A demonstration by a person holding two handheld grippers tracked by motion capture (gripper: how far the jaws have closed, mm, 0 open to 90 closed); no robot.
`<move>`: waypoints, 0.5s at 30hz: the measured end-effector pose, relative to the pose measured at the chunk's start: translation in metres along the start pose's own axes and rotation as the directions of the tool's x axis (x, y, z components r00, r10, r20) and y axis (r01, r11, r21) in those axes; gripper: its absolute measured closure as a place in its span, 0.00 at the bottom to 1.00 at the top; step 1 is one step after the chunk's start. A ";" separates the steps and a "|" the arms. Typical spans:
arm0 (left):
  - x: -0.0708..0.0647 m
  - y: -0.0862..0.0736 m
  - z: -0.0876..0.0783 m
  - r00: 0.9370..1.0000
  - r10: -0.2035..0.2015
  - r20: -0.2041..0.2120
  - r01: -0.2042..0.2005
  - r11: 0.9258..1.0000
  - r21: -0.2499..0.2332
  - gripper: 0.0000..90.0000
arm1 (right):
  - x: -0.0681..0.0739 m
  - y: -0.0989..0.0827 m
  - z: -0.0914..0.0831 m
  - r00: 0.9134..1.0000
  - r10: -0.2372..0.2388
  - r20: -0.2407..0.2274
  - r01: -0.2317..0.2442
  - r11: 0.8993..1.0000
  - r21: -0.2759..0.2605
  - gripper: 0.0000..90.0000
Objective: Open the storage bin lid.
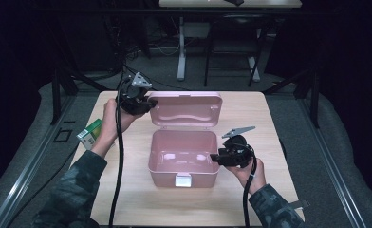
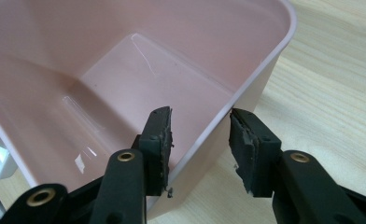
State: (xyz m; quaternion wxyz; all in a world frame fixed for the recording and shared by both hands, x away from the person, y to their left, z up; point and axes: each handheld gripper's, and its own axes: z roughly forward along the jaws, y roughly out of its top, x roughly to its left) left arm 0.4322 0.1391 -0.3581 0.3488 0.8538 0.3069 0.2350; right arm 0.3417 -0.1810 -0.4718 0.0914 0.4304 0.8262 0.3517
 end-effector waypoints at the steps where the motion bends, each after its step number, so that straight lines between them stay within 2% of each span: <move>1: 0.001 0.000 0.001 1.000 -0.005 0.003 0.005 1.000 -0.001 0.84 | 0.000 0.000 0.000 1.000 0.000 0.000 0.000 1.000 -0.001 0.65; 15: 0.010 0.006 0.009 1.000 -0.022 0.021 0.022 1.000 0.022 0.84 | 0.000 0.000 0.000 1.000 0.000 0.000 0.000 1.000 0.001 0.65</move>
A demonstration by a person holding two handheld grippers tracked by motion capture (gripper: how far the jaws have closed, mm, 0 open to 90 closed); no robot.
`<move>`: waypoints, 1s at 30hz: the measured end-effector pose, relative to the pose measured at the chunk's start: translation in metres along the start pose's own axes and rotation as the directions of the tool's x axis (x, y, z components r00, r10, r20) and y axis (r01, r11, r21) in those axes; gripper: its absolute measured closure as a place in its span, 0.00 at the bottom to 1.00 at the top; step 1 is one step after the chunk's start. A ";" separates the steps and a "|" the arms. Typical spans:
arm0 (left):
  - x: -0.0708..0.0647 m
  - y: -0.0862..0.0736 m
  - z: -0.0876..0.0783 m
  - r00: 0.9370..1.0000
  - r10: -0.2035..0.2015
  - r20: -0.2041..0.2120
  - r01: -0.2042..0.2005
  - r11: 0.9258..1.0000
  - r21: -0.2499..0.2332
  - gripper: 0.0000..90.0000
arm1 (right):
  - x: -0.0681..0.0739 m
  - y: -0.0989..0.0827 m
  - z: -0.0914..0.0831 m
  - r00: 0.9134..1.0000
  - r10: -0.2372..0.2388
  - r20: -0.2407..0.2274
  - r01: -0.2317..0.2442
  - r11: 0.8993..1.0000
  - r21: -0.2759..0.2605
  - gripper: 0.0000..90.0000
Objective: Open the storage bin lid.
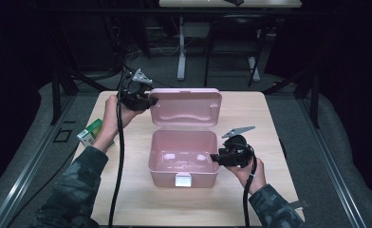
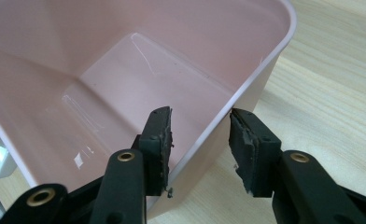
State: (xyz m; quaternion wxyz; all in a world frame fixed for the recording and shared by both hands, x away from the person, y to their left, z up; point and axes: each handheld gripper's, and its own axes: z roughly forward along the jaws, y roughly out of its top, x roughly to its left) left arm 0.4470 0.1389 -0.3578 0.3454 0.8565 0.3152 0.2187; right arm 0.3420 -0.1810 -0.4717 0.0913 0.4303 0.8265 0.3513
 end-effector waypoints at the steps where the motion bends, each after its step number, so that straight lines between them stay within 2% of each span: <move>1: 0.001 0.000 0.000 1.000 -0.001 0.001 0.001 1.000 0.002 0.84 | 0.000 0.000 0.000 1.000 0.000 0.000 0.000 1.000 -0.001 0.65; 14: 0.006 0.002 0.007 1.000 -0.008 -0.001 0.008 1.000 0.002 0.84 | 0.000 0.000 0.000 1.000 -0.001 0.000 0.001 1.000 0.000 0.65; 30: 0.016 0.001 0.021 0.997 -0.071 0.007 0.071 0.997 -0.005 0.84 | 0.001 0.000 0.000 1.000 -0.001 0.008 0.001 1.000 0.001 0.65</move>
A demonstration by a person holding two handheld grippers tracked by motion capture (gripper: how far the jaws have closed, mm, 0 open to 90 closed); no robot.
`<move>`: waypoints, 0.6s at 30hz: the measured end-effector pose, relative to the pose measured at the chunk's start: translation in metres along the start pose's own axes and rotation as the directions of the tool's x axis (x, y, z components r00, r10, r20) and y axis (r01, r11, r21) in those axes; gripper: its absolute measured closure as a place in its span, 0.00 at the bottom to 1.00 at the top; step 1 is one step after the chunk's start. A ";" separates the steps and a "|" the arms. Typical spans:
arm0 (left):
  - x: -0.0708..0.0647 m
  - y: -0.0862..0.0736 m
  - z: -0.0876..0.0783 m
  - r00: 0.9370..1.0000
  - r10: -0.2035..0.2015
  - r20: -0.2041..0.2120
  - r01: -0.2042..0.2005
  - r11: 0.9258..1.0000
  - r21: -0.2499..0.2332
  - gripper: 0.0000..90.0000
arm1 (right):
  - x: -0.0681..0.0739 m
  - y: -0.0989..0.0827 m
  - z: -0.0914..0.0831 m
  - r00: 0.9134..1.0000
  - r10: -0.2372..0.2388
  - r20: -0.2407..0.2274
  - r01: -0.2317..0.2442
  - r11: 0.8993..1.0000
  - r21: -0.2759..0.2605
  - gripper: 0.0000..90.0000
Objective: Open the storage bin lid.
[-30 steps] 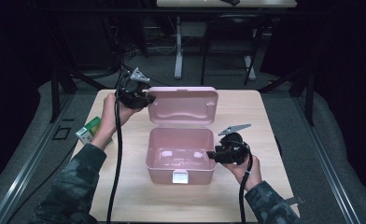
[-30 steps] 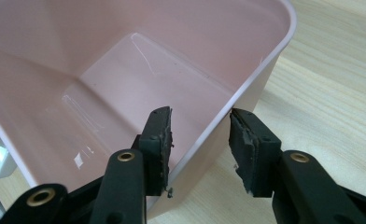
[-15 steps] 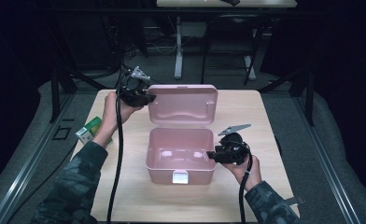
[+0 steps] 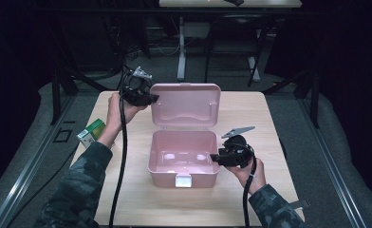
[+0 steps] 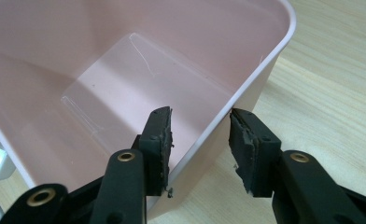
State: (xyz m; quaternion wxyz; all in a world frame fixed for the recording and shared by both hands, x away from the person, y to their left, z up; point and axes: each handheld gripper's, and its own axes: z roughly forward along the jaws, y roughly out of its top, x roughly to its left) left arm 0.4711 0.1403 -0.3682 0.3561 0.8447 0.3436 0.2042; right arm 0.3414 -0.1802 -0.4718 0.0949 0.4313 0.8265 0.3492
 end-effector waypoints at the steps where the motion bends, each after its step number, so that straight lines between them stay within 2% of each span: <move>1: 0.000 0.000 0.001 1.000 0.000 0.000 0.000 1.000 0.002 0.84 | 0.000 0.000 0.000 1.000 0.002 -0.001 -0.002 1.000 -0.001 0.65; 11: 0.005 0.004 0.010 1.000 -0.013 -0.008 0.013 1.000 0.028 0.83 | -0.001 0.000 0.000 1.000 0.002 -0.005 -0.002 1.000 -0.001 0.65; 18: 0.010 0.006 0.019 0.999 -0.038 -0.009 0.039 0.998 0.049 0.83 | -0.001 0.000 0.000 1.000 0.001 -0.008 -0.001 1.000 0.000 0.65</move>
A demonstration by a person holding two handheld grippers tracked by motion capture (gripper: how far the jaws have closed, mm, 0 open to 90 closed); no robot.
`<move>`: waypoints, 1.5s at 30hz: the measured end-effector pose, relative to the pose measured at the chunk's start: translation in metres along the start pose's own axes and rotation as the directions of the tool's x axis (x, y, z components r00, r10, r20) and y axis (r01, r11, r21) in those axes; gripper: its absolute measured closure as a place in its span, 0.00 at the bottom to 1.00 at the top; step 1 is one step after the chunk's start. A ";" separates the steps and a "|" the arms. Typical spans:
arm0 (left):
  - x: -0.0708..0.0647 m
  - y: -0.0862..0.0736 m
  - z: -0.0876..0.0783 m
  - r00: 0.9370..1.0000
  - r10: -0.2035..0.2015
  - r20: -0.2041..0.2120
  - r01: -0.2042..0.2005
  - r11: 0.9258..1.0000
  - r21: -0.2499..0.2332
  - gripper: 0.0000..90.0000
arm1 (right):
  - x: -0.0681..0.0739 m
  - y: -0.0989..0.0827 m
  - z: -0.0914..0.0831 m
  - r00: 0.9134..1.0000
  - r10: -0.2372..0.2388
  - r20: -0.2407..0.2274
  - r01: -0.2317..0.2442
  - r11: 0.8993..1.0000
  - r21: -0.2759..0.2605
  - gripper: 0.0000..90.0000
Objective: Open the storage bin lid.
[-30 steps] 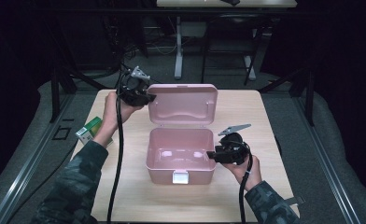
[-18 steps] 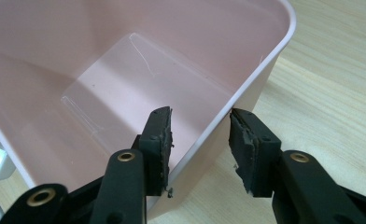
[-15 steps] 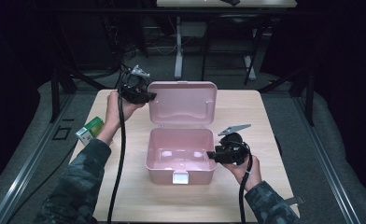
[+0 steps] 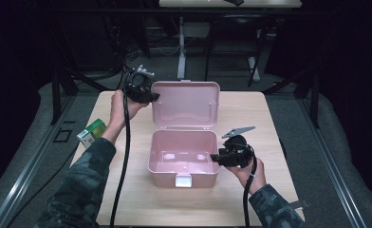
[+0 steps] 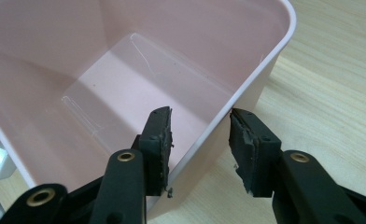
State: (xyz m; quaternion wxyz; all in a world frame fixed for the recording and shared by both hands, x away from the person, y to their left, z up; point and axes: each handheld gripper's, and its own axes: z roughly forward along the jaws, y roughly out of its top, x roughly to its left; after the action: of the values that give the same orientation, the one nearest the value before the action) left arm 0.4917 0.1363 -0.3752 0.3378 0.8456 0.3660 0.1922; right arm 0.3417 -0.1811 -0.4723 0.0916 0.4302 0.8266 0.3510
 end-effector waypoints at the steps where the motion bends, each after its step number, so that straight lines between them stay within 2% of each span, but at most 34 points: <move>1: 0.001 0.001 0.001 1.000 -0.004 0.001 0.004 1.000 0.003 0.83 | 0.000 0.000 0.000 1.000 0.000 -0.001 0.000 1.000 -0.001 0.65; 6: 0.006 0.003 0.010 1.000 -0.030 0.005 0.030 0.999 0.022 0.84 | 0.000 0.000 0.000 1.000 -0.002 0.000 0.002 1.000 0.000 0.65; 15: 0.011 0.006 0.023 0.999 -0.051 -0.001 0.051 0.997 0.060 0.84 | 0.000 0.000 0.000 1.000 -0.002 -0.001 0.002 1.000 -0.001 0.65; 28: 0.019 0.006 0.037 0.994 -0.107 0.015 0.106 0.991 0.083 0.85 | 0.001 0.000 0.000 1.000 -0.001 0.000 0.001 1.000 0.000 0.65; 32: 0.019 0.006 0.041 0.995 -0.105 0.000 0.104 0.990 0.098 0.85 | 0.001 0.000 0.000 1.000 -0.003 0.000 0.003 1.000 -0.001 0.65; 36: 0.021 0.005 0.045 0.991 -0.132 -0.002 0.131 0.986 0.105 0.85 | 0.001 0.000 0.000 1.000 -0.006 0.002 0.006 1.000 -0.001 0.65; 45: 0.023 0.003 0.054 0.988 -0.151 -0.016 0.152 0.979 0.133 0.85 | 0.001 0.000 0.001 1.000 -0.016 0.010 0.016 1.000 0.001 0.65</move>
State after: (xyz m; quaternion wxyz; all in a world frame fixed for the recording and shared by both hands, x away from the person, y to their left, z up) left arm 0.5391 0.1289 -0.4089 0.2930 0.8353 0.4425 0.1436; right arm 0.3415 -0.1800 -0.4727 0.0987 0.4253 0.8298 0.3477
